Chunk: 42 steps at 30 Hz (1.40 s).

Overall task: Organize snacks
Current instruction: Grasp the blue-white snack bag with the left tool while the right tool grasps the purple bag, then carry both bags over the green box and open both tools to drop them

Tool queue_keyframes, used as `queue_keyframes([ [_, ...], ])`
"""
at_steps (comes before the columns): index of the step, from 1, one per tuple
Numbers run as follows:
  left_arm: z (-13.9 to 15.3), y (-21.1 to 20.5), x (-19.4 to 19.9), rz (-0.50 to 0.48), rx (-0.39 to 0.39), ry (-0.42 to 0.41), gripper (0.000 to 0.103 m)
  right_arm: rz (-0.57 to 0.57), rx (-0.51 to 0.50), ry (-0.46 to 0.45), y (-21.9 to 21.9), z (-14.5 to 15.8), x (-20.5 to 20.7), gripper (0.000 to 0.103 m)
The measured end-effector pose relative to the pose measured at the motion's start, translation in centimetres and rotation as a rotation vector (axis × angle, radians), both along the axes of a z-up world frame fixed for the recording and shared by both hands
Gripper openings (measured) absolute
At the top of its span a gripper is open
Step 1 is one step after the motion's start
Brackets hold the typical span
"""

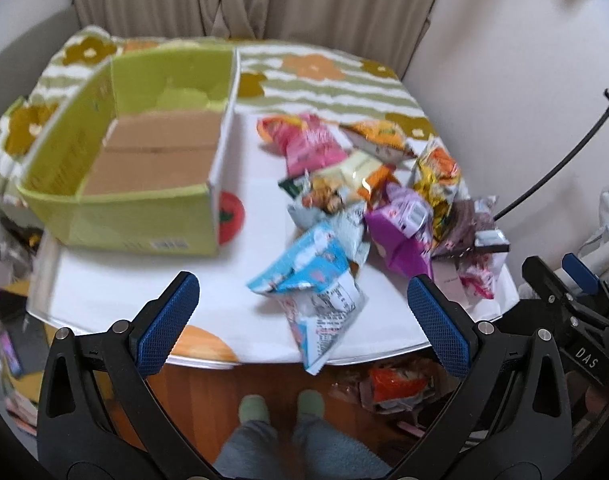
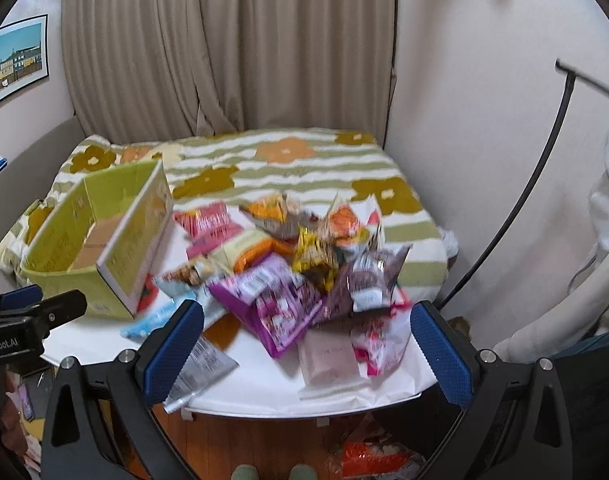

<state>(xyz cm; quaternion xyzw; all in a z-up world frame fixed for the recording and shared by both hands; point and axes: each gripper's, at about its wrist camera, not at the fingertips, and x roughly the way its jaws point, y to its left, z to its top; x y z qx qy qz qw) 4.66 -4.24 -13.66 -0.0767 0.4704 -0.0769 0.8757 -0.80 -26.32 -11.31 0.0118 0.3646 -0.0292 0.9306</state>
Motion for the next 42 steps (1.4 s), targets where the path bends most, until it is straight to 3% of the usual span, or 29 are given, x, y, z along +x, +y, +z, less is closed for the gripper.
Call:
queue_keyframes([
  [6, -4.7, -2.4, 1.7, 0.06, -0.02, 0.08, 0.103, 0.004, 0.006, 0.023, -3.1, -3.2, 2.5, 0.103],
  [15, -9.3, -4.1, 3.8, 0.146, -0.028, 0.141, 0.101, 0.055, 0.004, 0.073, -6.2, -6.8, 7.3, 0.103],
  [18, -10.6, -4.2, 4.5, 0.155, -0.044, 0.176, 0.095, 0.048, -0.003, 0.092, -6.7, -7.4, 8.5, 0.103],
  [22, -12.1, -4.6, 5.0, 0.17, -0.058, 0.218, 0.071, 0.041, -0.014, 0.13, -7.3, -8.3, 10.4, 0.103],
  [26, -12.3, -4.4, 5.1, 0.188, -0.06, 0.209, 0.064, 0.043, -0.012, 0.154, -7.8, -8.9, 11.9, 0.103],
  [35, -11.9, -3.8, 4.9, 0.217, -0.061, 0.187, 0.062, 0.066, -0.027, 0.178, -7.5, -9.9, 13.5, 0.1],
  [38, -11.5, -3.6, 4.5, 0.216, -0.046, 0.177, 0.062, 0.061, -0.041, 0.192, -7.6, -10.3, 13.9, 0.093],
  [42, -11.1, -3.6, 4.7, 0.216, -0.043, 0.166, 0.062, 0.063, -0.029, 0.209, -7.8, -10.7, 14.1, 0.074],
])
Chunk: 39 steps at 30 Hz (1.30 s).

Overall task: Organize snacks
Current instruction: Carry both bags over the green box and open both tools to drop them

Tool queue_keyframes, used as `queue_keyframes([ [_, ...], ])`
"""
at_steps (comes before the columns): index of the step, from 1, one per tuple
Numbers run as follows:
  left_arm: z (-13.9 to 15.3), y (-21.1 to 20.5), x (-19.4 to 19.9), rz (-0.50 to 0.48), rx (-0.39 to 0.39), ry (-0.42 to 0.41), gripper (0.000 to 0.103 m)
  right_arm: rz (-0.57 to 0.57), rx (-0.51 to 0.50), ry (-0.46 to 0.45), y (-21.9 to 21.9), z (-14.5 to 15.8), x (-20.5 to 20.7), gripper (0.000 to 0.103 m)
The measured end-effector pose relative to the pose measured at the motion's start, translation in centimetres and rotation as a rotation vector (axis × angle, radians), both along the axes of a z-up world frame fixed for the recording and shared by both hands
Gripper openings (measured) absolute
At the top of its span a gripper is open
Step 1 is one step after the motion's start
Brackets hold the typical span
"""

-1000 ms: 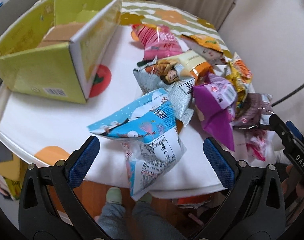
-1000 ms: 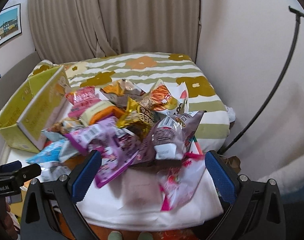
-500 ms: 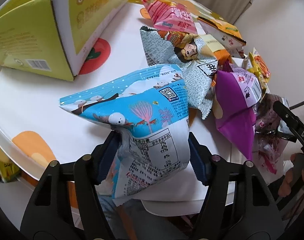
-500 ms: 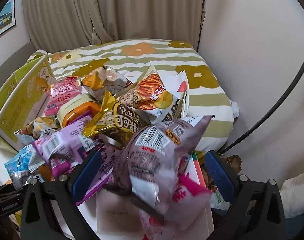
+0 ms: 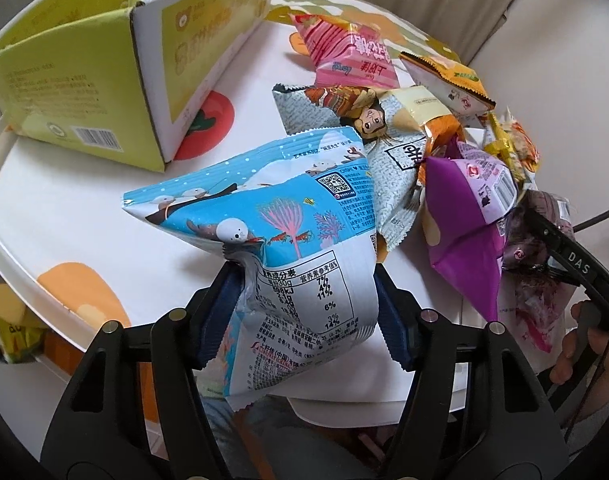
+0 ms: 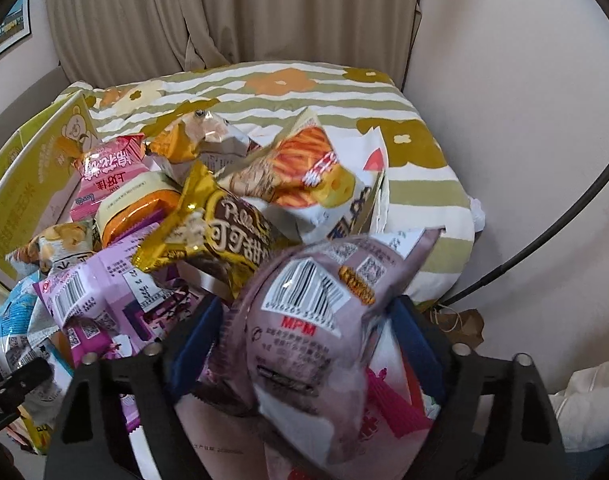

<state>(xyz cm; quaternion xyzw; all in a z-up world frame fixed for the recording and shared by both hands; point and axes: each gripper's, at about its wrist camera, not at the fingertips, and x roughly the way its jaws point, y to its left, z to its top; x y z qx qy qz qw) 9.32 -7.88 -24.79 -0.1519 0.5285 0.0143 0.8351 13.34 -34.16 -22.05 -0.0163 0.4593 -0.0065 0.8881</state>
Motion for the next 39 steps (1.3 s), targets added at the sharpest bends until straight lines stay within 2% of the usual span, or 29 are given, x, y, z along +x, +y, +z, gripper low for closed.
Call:
queue_keyframes([
  [3, 0.5, 0.2, -0.3, -0.005, 0.007, -0.009, 0.062, 0.003, -0.007, -0.003, 0.0, 0.1, -0.2, 0.059],
  [6, 1.2, 0.4, -1.1, -0.006, 0.013, -0.023, 0.062, 0.002, 0.008, -0.011, -0.1, 0.3, -0.5, 0.056],
  [14, 4.2, 1.2, -3.2, 0.002, 0.03, -0.065, 0.061, -0.001, 0.019, -0.081, 0.1, 2.8, -1.7, 0.054],
  [19, 7.6, 2.4, -4.0, 0.018, 0.036, -0.117, 0.061, 0.02, 0.011, -0.137, 1.0, 5.9, -2.7, 0.054],
  [23, 11.3, 4.0, -3.6, 0.043, 0.054, -0.187, 0.061, 0.079, 0.042, -0.179, 2.4, 8.7, -3.2, 0.054],
  [27, 14.5, 7.2, -1.9, 0.057, 0.078, -0.248, 0.061, 0.161, 0.068, -0.229, 5.3, 11.3, -3.2, 0.054],
  [31, 16.2, 11.1, 0.3, 0.046, 0.095, -0.262, 0.061, 0.222, 0.111, -0.257, 9.5, 13.3, -2.3, 0.054],
  [36, 17.2, 16.9, 3.6, 0.017, 0.134, -0.246, 0.061, 0.265, 0.158, -0.269, 15.7, 14.6, -1.0, 0.054],
  [39, 16.8, 20.9, 6.0, -0.001, 0.138, -0.222, 0.062, 0.282, 0.168, -0.251, 19.9, 14.5, 0.2, 0.054],
])
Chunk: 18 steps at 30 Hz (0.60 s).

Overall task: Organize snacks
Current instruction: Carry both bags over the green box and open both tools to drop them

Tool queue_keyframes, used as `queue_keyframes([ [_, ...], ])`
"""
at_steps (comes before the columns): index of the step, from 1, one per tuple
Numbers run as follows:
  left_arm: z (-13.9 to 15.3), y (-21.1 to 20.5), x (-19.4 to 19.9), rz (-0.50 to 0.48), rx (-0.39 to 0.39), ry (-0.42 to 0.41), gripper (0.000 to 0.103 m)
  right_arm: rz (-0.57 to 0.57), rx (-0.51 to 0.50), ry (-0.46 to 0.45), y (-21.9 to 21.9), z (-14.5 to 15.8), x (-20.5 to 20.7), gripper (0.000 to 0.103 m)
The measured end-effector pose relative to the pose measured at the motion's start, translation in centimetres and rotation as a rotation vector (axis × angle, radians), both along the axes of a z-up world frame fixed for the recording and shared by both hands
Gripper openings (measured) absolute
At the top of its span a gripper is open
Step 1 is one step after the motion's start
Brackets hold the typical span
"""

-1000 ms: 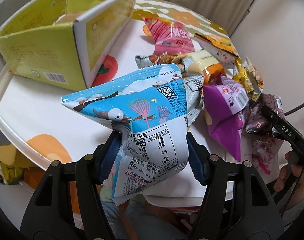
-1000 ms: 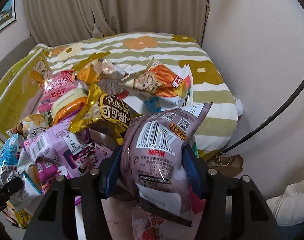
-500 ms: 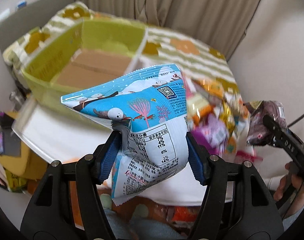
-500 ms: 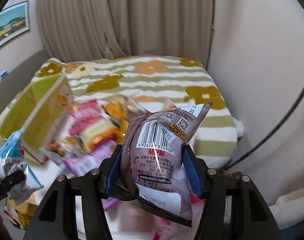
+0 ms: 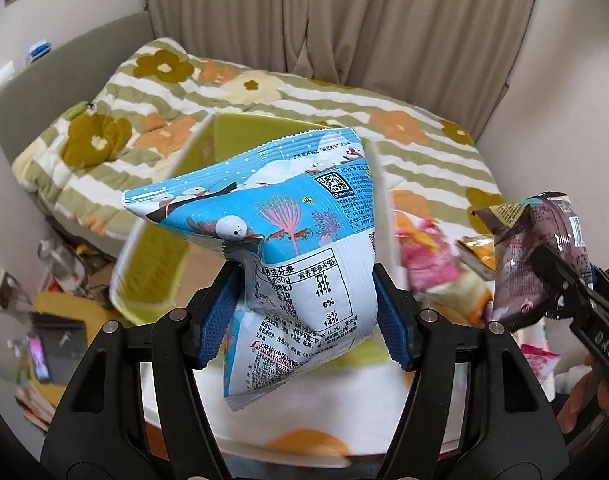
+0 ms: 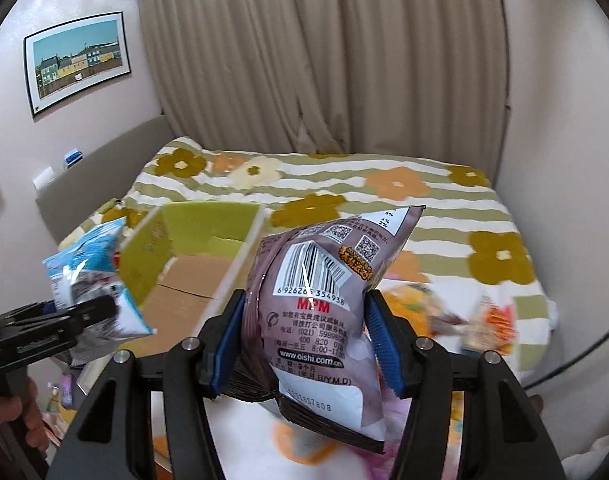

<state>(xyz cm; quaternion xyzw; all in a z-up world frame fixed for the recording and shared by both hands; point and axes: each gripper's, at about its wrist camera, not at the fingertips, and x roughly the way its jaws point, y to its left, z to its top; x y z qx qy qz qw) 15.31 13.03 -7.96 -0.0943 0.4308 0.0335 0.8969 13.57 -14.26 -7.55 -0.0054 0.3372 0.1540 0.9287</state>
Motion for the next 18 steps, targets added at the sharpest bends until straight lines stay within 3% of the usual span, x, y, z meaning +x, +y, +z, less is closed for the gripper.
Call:
queue_keyframes([
  [7, -2.9, 5.3, 4.5, -0.097, 0.037, 0.107, 0.062, 0.009, -0.018, 0.075, 8.6, -1.4, 2.5, 0.054],
  [12, -5.2, 6.1, 6.5, -0.186, 0.061, 0.177, 0.062, -0.008, -0.037, 0.122, 12.1, -3.0, 3.6, 0.054],
  [15, -6.2, 5.9, 6.9, -0.221, 0.087, 0.206, 0.078, -0.024, -0.041, 0.158, 13.5, -4.0, 4.2, 0.054],
  [16, -6.3, 6.0, 7.1, -0.224, 0.107, 0.21, 0.094, -0.029, -0.043, 0.165, 13.8, -4.3, 4.3, 0.054],
  [17, -6.5, 6.0, 7.0, -0.228, 0.115, 0.207, 0.103, -0.034, -0.05, 0.171, 14.1, -4.5, 4.4, 0.054],
  [18, -6.4, 6.2, 7.0, -0.239, 0.117, 0.199, 0.103, -0.04, -0.057, 0.175, 14.3, -4.7, 4.5, 0.054],
])
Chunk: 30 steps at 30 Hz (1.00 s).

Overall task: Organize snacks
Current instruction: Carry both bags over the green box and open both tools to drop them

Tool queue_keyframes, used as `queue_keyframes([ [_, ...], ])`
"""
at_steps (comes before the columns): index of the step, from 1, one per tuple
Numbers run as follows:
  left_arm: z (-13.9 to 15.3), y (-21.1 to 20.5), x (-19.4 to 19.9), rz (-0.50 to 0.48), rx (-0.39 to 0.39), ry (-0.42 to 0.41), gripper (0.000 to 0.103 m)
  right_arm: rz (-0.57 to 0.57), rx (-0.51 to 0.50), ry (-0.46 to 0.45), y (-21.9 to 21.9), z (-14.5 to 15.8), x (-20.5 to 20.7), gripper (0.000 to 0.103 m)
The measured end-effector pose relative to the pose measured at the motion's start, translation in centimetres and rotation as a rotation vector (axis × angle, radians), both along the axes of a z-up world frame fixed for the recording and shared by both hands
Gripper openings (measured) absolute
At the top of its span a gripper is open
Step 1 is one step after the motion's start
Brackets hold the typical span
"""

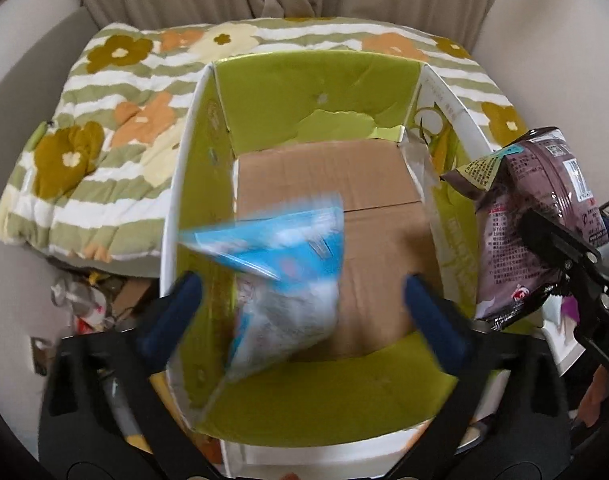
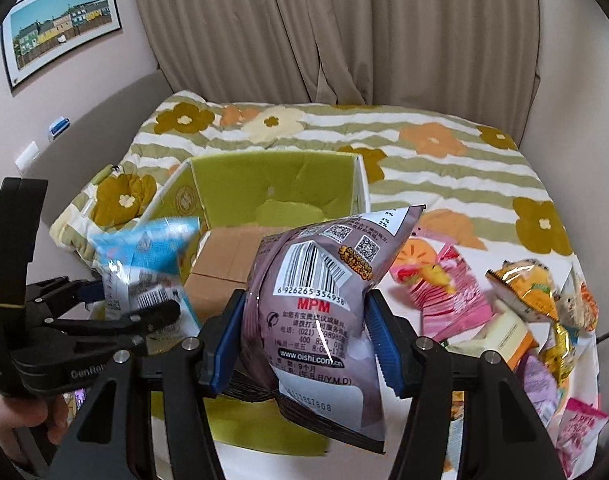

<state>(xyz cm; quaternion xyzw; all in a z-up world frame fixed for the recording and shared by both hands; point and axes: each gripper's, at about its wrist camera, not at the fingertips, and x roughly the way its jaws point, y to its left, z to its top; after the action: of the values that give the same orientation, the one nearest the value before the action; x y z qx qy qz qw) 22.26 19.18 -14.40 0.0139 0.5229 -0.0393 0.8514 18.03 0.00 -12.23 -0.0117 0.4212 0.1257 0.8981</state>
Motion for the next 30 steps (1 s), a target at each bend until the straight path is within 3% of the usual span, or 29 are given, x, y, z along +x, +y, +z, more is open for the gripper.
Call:
queue_keyframes([
  [5, 0.8, 1.3, -0.8, -0.026, -0.027, -0.032, 0.103, -0.017, -0.026, -0.003, 0.5, -0.3, -0.1, 0.055],
  [15, 1.5, 5.1, -2.1, 0.039, -0.133, -0.048, 0.103, 0.04, -0.057, 0.032, 3.4, -1.3, 0.7, 0.055],
  [21, 1.4, 6.0, -2.3, 0.06, -0.136, -0.057, 0.103, 0.073, -0.073, 0.062, 4.9, -2.7, 1.2, 0.056],
  [23, 1.2, 6.0, -2.4, 0.062, -0.132, -0.056, 0.103, 0.078, -0.052, 0.074, 4.9, -3.6, 1.2, 0.071],
  [24, 1.0, 6.1, -2.5, 0.063, -0.13, -0.055, 0.103, 0.082, -0.041, 0.077, 5.0, -3.9, 1.2, 0.092],
  [25, 0.9, 6.2, -2.6, 0.066, -0.129, -0.055, 0.102, 0.084, -0.03, 0.081, 4.9, -4.2, 1.0, 0.103],
  [30, 0.5, 6.7, -3.4, 0.079, -0.153, -0.049, 0.103, 0.082, -0.065, 0.067, 4.7, -3.9, 0.0, 0.103],
])
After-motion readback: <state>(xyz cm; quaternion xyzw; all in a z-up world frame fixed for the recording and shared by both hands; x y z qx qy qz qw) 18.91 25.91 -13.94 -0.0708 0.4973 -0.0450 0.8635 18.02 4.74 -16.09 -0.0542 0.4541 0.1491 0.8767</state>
